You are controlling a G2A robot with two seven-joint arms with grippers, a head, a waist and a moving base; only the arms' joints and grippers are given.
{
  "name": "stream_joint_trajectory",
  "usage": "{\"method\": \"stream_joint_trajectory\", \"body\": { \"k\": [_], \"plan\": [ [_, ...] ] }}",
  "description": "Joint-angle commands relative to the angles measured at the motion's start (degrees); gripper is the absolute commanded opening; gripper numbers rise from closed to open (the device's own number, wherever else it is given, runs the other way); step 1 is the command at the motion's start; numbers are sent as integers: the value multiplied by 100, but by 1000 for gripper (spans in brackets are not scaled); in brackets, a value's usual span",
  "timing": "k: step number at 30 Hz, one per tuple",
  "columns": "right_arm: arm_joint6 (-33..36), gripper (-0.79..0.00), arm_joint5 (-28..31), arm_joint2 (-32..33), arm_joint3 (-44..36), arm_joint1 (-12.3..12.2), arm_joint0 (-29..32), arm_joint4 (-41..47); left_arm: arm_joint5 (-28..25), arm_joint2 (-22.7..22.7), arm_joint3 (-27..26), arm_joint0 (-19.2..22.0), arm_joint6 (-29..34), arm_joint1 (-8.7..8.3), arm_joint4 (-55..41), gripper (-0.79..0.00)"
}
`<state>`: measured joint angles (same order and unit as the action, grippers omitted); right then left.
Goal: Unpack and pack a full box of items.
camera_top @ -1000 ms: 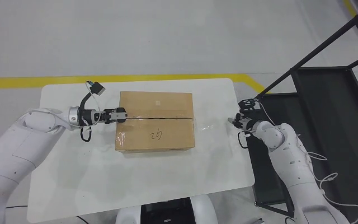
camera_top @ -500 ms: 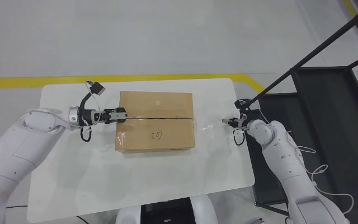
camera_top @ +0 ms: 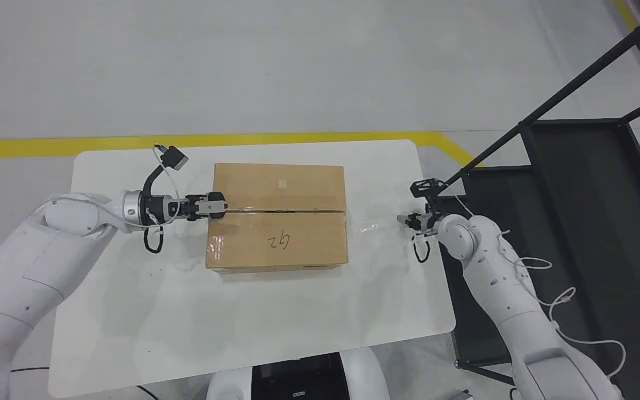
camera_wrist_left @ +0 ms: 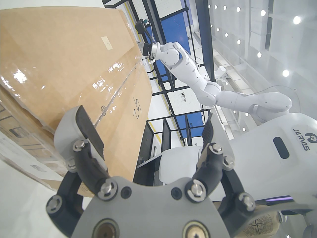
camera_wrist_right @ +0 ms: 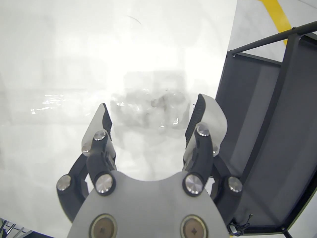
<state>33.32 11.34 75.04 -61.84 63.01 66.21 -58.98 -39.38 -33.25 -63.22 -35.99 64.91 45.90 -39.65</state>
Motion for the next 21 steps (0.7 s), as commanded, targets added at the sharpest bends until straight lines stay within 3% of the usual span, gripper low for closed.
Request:
{"method": "stream_joint_trajectory", "body": {
  "k": [1,2,4,10,13,19,21],
  "plan": [
    [16,-271,-14,-22,-30,4,14,-18,0,0,0,0,0,0,0,0],
    [26,-336,-16,-30,-42,6,17,-26,0,0,0,0,0,0,0,0],
    [52,-391,18,-38,-53,9,21,4,0,0,0,0,0,0,0,0],
    [87,-409,13,-65,1,20,-8,32,0,0,0,0,0,0,0,0],
    [81,-468,-4,-74,23,24,-25,23,0,0,0,0,0,0,0,0],
    [73,-779,-68,-129,36,35,-55,-83,0,0,0,0,0,0,0,0],
    [65,-785,-87,-150,44,40,-64,-112,0,0,0,0,0,0,0,0]
  ]
}}
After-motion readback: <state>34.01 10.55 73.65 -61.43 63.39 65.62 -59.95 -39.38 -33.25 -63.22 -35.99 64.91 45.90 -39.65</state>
